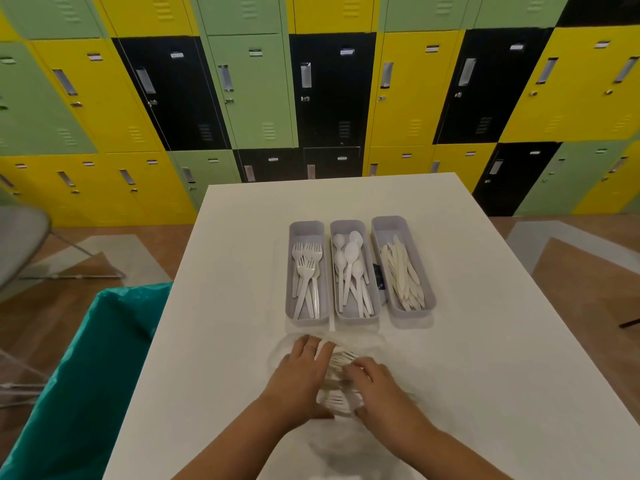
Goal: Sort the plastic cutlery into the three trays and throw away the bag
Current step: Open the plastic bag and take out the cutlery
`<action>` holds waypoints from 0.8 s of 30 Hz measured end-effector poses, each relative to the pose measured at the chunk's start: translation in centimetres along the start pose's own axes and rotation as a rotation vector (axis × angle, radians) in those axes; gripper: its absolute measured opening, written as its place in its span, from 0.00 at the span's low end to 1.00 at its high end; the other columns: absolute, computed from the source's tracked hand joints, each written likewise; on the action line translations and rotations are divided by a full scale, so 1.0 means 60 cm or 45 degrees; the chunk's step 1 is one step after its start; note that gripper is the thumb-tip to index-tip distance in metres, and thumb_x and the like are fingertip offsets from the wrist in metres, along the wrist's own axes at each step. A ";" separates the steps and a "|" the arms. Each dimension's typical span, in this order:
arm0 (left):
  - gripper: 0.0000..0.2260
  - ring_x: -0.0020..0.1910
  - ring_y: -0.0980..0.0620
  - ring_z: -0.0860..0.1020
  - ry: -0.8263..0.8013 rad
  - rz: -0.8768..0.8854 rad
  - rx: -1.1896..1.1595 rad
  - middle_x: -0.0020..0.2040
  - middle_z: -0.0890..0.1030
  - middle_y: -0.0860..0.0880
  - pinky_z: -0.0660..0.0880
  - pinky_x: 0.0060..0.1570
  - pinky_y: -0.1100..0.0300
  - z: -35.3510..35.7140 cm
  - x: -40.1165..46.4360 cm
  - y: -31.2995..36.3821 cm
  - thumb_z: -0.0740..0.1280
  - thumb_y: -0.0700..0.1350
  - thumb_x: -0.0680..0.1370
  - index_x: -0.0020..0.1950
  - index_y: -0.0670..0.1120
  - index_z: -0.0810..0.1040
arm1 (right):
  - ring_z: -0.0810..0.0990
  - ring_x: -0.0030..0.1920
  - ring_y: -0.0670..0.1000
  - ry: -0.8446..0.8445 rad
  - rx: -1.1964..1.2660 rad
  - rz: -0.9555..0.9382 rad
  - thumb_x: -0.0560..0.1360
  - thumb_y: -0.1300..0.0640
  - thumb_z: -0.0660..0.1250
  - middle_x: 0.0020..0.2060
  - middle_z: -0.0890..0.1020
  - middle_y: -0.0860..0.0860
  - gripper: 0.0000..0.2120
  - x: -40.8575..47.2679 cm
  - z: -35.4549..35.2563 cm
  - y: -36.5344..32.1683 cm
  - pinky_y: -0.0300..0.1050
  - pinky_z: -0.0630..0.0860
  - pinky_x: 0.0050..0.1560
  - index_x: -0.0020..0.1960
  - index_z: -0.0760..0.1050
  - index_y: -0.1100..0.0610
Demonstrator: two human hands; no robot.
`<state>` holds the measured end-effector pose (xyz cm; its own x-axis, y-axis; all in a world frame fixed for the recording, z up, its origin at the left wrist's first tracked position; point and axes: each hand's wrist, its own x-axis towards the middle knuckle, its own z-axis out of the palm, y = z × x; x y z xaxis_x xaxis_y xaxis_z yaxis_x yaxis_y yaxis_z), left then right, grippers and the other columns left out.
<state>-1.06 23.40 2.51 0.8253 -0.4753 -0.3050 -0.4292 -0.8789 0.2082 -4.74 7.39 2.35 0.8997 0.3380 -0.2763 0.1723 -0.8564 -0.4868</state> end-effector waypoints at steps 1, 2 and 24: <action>0.45 0.76 0.44 0.52 -0.032 -0.017 -0.004 0.75 0.55 0.46 0.61 0.72 0.51 0.005 0.001 0.001 0.72 0.58 0.68 0.76 0.48 0.50 | 0.58 0.71 0.51 0.021 0.020 0.038 0.74 0.62 0.64 0.72 0.56 0.50 0.32 0.004 0.003 0.005 0.40 0.60 0.71 0.74 0.55 0.52; 0.47 0.76 0.43 0.50 -0.062 -0.037 -0.019 0.76 0.53 0.45 0.59 0.73 0.49 0.008 0.001 0.002 0.72 0.58 0.68 0.77 0.47 0.48 | 0.55 0.73 0.52 0.028 0.039 0.085 0.72 0.61 0.66 0.73 0.54 0.51 0.36 0.008 0.005 0.009 0.40 0.59 0.72 0.75 0.52 0.52; 0.50 0.76 0.44 0.52 -0.178 -0.062 -0.147 0.76 0.53 0.44 0.58 0.73 0.46 0.035 0.007 -0.010 0.74 0.52 0.68 0.77 0.48 0.42 | 0.68 0.67 0.47 0.080 0.197 0.167 0.65 0.54 0.75 0.68 0.65 0.50 0.40 0.026 0.018 0.052 0.32 0.63 0.64 0.71 0.59 0.55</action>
<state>-1.20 23.66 0.30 0.7817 -0.4405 -0.4416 -0.3386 -0.8942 0.2927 -3.23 5.70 -0.49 0.9343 0.1985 -0.2961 -0.0073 -0.8199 -0.5725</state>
